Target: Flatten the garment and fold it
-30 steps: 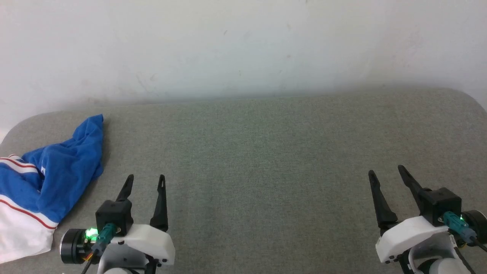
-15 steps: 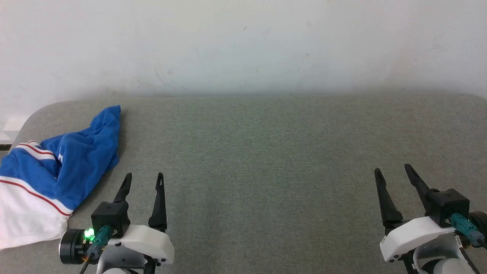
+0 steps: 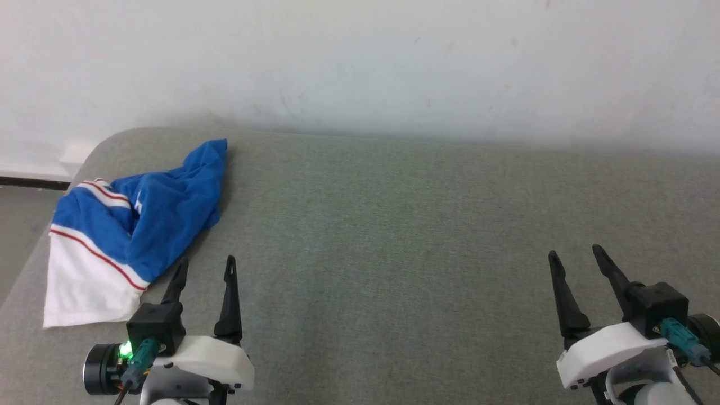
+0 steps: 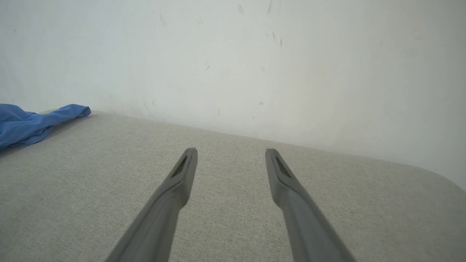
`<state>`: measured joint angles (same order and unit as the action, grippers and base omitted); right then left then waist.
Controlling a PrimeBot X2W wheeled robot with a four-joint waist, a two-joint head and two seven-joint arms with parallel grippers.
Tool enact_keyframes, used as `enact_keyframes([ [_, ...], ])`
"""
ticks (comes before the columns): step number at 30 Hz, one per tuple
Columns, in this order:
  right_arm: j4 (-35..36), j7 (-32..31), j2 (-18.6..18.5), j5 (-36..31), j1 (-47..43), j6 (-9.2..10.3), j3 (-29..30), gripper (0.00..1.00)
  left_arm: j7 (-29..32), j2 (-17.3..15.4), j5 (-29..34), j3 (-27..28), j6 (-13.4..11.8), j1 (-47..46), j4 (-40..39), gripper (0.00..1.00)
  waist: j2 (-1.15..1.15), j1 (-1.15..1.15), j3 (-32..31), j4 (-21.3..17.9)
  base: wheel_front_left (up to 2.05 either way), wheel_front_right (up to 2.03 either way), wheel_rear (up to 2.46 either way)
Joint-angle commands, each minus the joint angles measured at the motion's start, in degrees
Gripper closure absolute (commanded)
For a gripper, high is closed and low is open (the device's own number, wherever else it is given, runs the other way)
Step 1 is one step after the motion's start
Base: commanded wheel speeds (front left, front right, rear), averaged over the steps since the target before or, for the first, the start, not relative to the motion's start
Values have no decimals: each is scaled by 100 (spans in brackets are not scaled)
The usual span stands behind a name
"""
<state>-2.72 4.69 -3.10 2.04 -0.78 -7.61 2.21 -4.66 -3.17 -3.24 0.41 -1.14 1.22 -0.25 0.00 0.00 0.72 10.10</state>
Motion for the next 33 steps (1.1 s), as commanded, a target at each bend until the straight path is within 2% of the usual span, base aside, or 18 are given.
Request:
enact_keyframes([
  [1, -34, 71, 8, 42, 117, 4, -11, 0, -72, 10, -55, 32, -41, 77, -5, 0, 0, 0, 5, 148, 0, 0, 0],
  [22, -395, 310, 12, 287, 271, 6, -357, 0, -311, 15, -170, 48, -48, 174, 47, 0, 0, 0, -74, 1083, -1, -1, -1],
  [33, -533, 441, 14, 370, 302, 7, -404, 0, -443, 18, -194, 65, -80, 290, 50, 0, 0, 0, -130, 1419, -7, -7, -7],
])
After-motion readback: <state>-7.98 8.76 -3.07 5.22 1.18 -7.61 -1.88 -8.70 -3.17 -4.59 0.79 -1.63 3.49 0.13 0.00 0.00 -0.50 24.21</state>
